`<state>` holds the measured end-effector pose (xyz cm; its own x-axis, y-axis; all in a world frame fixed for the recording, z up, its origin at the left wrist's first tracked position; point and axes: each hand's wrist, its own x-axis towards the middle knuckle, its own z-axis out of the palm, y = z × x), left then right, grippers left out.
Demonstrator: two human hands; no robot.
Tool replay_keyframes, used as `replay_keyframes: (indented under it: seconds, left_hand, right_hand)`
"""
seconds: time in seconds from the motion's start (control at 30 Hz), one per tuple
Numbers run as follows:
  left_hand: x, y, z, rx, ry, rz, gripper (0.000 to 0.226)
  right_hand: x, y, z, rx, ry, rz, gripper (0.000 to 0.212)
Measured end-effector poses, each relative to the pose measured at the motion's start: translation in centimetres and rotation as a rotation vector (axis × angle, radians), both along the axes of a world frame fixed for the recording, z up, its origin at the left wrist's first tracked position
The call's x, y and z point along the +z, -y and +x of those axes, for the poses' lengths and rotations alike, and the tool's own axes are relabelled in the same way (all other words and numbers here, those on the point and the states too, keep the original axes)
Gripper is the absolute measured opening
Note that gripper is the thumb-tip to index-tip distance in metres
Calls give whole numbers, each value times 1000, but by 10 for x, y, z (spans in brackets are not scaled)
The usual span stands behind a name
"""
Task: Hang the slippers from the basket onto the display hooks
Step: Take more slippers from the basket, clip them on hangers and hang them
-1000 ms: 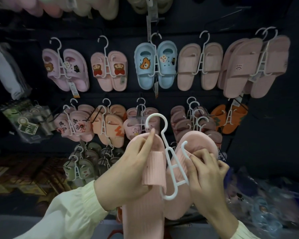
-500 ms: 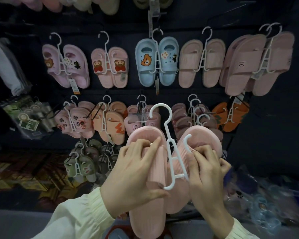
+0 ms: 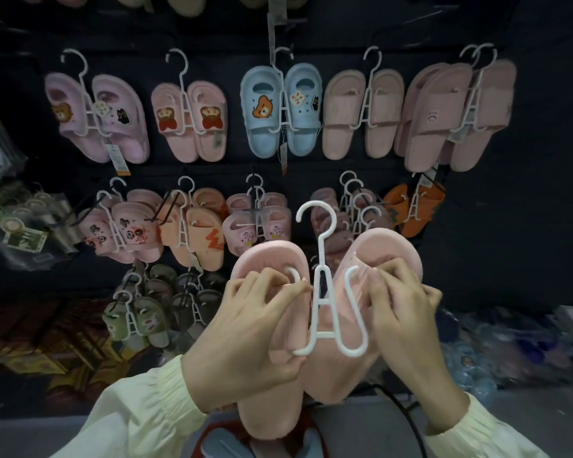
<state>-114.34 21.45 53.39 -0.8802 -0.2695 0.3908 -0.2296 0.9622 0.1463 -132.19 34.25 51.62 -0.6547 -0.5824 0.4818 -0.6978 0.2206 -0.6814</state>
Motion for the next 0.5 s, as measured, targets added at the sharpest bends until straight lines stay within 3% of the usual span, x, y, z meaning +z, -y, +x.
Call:
replay_keyframes:
  seconds: [0.33,0.5]
  left_hand:
    - [-11,-17,44,-142,-39,-1,81]
    - [-17,-22,55,-153,-75,-22,81]
  right_hand:
    - [51,-19,1,-89,-7,24,44]
    - [69,-30,24,-13,-73,54,43]
